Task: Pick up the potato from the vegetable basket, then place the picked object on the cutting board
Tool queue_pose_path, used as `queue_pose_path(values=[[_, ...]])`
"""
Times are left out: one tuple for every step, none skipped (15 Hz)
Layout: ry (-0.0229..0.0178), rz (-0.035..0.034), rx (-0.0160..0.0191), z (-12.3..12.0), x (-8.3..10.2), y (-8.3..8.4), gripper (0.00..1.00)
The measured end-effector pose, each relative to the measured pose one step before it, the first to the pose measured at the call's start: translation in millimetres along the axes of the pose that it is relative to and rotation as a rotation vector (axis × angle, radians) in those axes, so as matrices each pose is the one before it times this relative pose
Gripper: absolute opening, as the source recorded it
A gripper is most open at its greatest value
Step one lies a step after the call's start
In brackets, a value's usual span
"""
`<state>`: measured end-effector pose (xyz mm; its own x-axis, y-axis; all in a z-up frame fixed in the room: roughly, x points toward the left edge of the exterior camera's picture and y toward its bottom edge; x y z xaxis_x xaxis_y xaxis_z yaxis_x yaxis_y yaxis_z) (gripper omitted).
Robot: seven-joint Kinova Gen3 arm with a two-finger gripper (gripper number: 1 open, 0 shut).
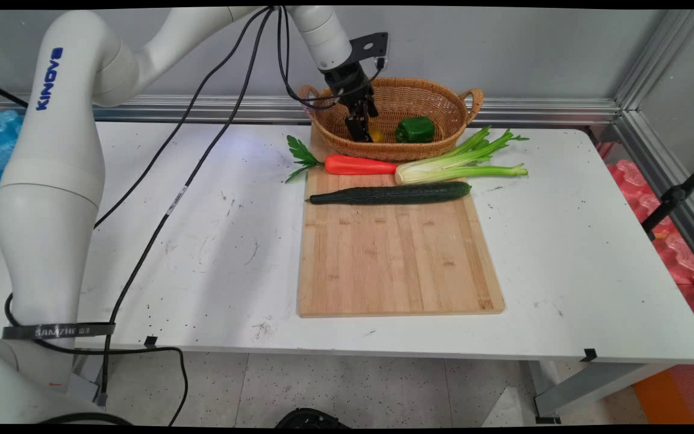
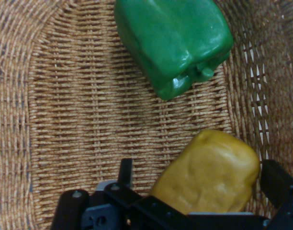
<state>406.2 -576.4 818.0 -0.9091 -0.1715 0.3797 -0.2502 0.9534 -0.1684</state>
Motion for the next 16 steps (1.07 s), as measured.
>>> queue_pose_path(values=[[-0.00048,-0.00021,-0.00254,1.16,-0.36,-0.22,1.0],[-0.00114,0.00014,-0.00381,1.86,-0.7,-0.43,1.0],[-0.00141,-0.00015,-0.00322,1.85,-0.92,-0.58,1.0],[-0.00126,0.0001,-0.00258,1.46,-0.87,-0.49,1.0],[-0.00173,0.00087,-0.0023,1.46,-0.82,-0.58,1.0],[-0.0013,0.00198,-0.00196,1.35,-0.09,-0.67,1.0],[-0.00145,0.00096,-0.00143,1.04,-0.64,-0.58,1.0],[-0.00181,0.00115,-0.0015,0.95,-1.59,-0.66,1.0],[-0.00107,0.00149,-0.00154,1.09,-0.82,-0.77,0.0],[-0.00034,0.00154,-0.00128,0.7,-0.4,-0.54,0.0],[-0.00012,0.0012,-0.001,0.51,-0.07,-0.37,0.0],[0.00015,0.00171,-0.00106,0.37,-0.12,-0.49,0.0],[-0.00004,0.00025,-0.00067,0.12,-0.15,-0.16,0.0],[-0.00008,0.00081,-0.00091,0.09,-0.04,-0.26,0.0],[0.00017,0.00059,-0.00052,0.03,0.16,-0.2,0.0],[0.00106,0.00041,-0.00022,-0.31,0.62,-0.37,0.0]])
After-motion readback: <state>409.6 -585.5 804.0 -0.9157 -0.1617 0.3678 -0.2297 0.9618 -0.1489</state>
